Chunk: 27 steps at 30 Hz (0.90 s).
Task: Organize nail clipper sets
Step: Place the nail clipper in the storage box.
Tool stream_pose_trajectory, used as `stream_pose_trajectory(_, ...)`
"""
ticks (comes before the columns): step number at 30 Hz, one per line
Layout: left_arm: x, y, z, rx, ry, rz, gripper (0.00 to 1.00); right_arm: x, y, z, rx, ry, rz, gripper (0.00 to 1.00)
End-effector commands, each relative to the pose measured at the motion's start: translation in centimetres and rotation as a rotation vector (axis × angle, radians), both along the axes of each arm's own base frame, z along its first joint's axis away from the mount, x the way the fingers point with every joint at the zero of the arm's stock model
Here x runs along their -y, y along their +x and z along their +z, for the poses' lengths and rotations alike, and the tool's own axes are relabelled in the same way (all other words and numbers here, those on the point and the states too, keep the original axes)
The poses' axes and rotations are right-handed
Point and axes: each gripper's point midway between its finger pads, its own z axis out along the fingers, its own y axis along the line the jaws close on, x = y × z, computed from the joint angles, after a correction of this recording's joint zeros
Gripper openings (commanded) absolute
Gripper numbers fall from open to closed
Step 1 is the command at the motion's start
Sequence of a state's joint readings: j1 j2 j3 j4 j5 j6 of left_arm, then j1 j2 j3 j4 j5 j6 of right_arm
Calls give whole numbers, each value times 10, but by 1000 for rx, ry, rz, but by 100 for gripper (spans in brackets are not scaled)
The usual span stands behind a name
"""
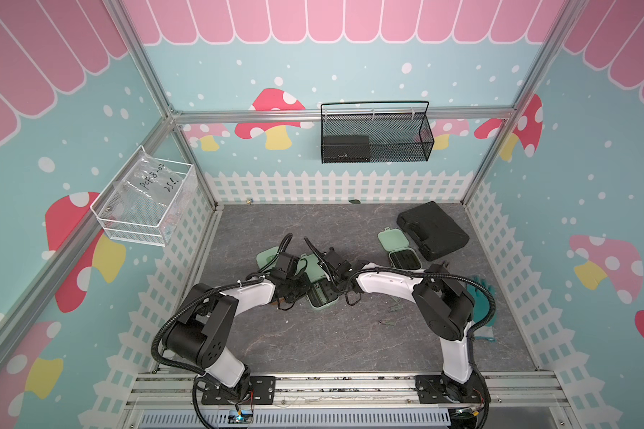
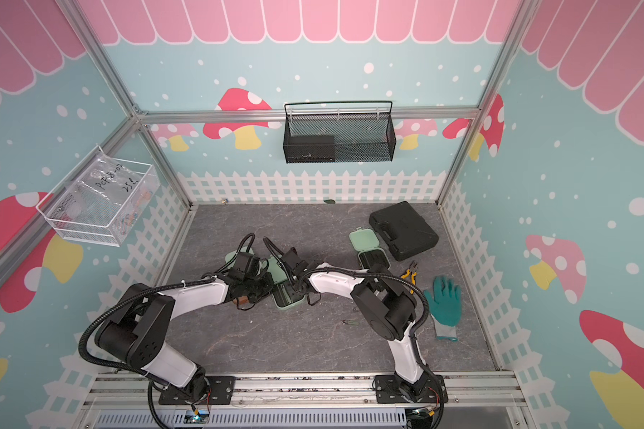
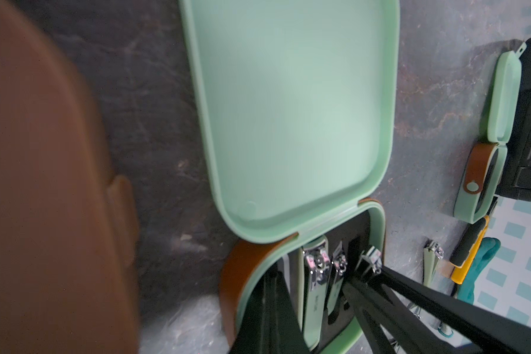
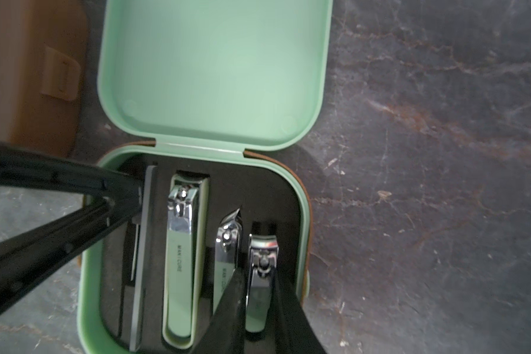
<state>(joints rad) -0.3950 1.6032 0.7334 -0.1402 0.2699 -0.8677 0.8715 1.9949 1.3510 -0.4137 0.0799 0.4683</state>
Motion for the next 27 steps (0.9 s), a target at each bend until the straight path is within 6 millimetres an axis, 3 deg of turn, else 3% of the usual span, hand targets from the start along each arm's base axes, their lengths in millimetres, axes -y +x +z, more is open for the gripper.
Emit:
stream_pose_trajectory(1, -20, -18, -31, -109, 90, 42, 0, 18, -12, -19, -66, -104, 7, 21)
stream_pose_trajectory(14, -19, -17, -30, -108, 89, 41, 0, 13, -14, -23, -85, -94, 13, 23)
stream_pose_trajectory(18, -18, -16, -30, -110, 87, 40, 0, 8, -9, -7, -59, -75, 22, 26)
stream_pose_trajectory(25, -18, -16, -30, -109, 87, 40, 0, -7, 11, 46, 46, -3, 41, 30)
stream_pose_trajectory(27, -18, -16, -30, -110, 86, 40, 0, -12, 16, 54, 68, 13, 49, 30)
